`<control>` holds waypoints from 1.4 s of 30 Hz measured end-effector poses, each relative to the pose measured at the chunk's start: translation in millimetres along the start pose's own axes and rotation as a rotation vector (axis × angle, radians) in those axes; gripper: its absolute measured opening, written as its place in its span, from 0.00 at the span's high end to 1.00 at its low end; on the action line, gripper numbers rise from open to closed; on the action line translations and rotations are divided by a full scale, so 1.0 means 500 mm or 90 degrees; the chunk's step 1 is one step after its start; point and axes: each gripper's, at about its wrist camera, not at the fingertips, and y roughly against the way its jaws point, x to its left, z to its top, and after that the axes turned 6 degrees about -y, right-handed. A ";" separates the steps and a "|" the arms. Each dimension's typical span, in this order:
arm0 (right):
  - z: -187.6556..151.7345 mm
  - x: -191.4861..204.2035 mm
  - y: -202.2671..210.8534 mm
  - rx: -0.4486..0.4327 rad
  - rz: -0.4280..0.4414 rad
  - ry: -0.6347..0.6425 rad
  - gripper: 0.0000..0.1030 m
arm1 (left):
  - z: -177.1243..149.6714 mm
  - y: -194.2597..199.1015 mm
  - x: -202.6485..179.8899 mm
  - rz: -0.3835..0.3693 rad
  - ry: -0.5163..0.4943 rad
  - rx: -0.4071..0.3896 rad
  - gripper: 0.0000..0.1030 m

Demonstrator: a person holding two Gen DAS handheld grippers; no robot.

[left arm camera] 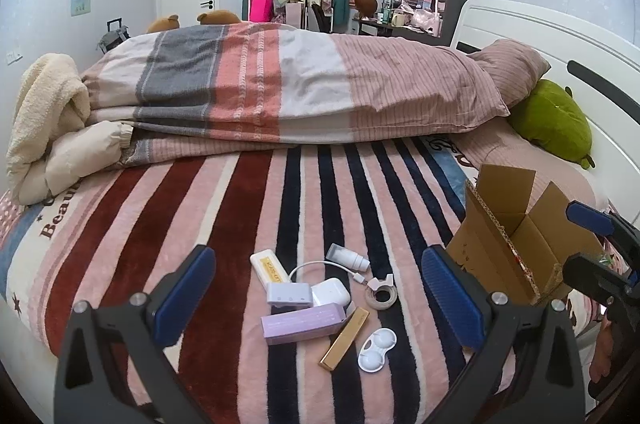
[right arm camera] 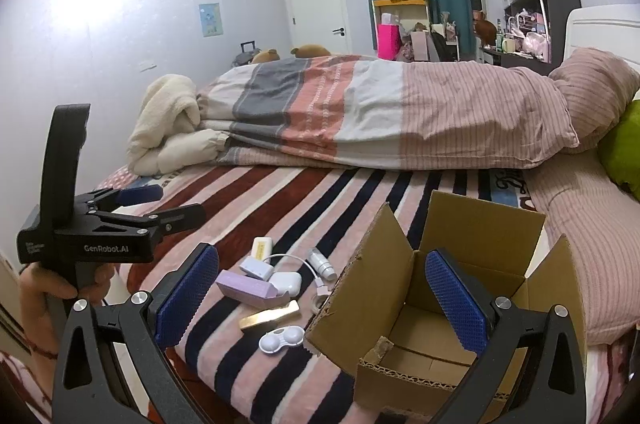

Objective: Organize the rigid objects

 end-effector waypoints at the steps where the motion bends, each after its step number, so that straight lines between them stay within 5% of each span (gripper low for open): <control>1: -0.001 0.002 0.001 0.000 0.000 0.001 0.00 | 0.000 0.000 0.000 -0.002 0.000 0.000 0.00; 42: -0.019 0.037 0.022 -0.023 0.048 0.042 0.00 | -0.008 0.031 -0.013 -0.004 -0.009 -0.014 0.00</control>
